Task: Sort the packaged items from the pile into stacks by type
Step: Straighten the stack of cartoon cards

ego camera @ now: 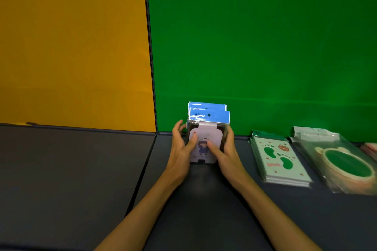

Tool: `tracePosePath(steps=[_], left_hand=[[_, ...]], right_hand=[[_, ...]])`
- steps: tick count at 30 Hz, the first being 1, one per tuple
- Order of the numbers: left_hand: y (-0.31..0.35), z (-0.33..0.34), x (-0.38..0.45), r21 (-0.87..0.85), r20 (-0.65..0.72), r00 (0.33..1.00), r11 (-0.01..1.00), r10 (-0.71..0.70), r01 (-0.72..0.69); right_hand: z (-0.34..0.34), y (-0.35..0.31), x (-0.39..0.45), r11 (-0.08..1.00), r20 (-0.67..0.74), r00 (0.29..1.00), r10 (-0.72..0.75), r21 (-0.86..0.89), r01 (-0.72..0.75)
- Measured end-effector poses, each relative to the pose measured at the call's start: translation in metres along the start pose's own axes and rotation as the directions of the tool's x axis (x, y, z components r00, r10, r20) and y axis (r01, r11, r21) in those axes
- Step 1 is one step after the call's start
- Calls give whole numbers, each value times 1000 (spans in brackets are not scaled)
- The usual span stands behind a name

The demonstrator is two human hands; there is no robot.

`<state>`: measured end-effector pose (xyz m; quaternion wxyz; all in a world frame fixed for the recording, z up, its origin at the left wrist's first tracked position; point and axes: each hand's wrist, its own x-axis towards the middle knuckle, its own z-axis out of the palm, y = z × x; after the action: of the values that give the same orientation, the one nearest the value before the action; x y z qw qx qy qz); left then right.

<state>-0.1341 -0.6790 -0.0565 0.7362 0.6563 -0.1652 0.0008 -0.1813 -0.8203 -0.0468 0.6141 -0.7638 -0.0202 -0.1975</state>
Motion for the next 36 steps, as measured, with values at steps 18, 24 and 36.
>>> tracePosePath(steps=[18, 24, 36], left_hand=[[-1, 0, -2, 231, 165, 986, 973, -37, -2], [-1, -1, -4, 387, 174, 984, 916, 39, -104], [22, -8, -7, 604, 131, 991, 791, 25, -100]], right_hand=[[-4, 14, 4, 992, 59, 995, 77, -109, -70], [-8, 14, -1, 977, 77, 997, 16, -214, 1], [-18, -9, 11, 974, 139, 986, 96, -218, -64]])
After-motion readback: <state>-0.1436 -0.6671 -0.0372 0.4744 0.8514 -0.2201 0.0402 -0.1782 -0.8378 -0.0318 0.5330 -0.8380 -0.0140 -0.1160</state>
